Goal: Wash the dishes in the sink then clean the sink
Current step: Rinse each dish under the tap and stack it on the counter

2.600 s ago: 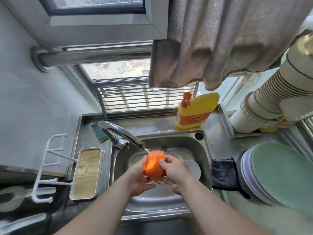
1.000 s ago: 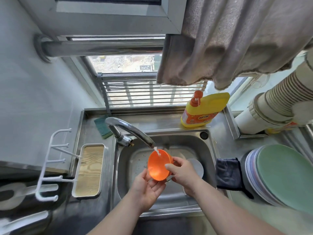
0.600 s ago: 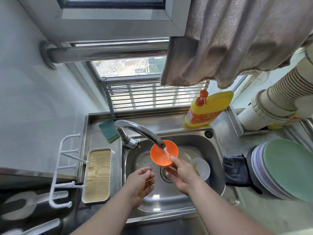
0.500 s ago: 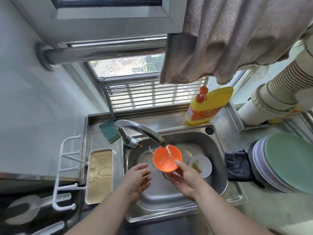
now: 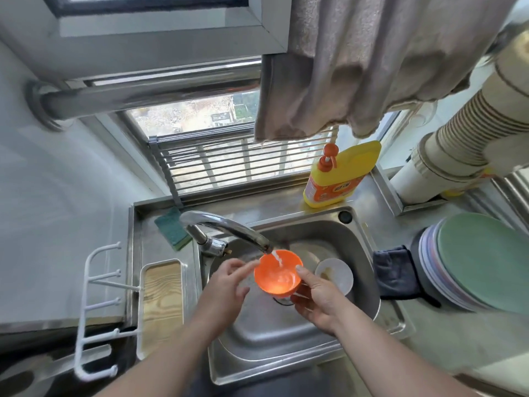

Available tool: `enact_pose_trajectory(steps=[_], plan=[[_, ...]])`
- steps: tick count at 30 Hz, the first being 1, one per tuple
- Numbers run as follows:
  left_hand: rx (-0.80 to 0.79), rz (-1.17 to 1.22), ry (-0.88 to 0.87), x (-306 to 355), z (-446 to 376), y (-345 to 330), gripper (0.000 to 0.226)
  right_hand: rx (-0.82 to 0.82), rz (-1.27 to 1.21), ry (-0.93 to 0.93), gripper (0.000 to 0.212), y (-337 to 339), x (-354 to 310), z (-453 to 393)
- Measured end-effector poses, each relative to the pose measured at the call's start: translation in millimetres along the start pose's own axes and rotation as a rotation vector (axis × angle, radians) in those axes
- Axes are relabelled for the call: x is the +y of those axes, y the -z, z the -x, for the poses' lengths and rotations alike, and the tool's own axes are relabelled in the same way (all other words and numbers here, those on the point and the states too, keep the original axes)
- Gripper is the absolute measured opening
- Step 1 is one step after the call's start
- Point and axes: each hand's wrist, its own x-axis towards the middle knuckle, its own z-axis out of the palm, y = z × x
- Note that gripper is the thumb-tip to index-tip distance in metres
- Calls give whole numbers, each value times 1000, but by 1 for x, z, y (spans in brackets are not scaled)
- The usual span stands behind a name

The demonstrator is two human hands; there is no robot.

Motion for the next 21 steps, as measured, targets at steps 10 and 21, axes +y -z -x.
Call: enact_pose_trajectory(steps=[10,21], plan=[[-51,151,-42,11,-18,-4,20,-4,253,-189,75,30,-25,-7],[62,1502,773,65,-42,-6,21,188,136,-99,50,84,-7,-16]])
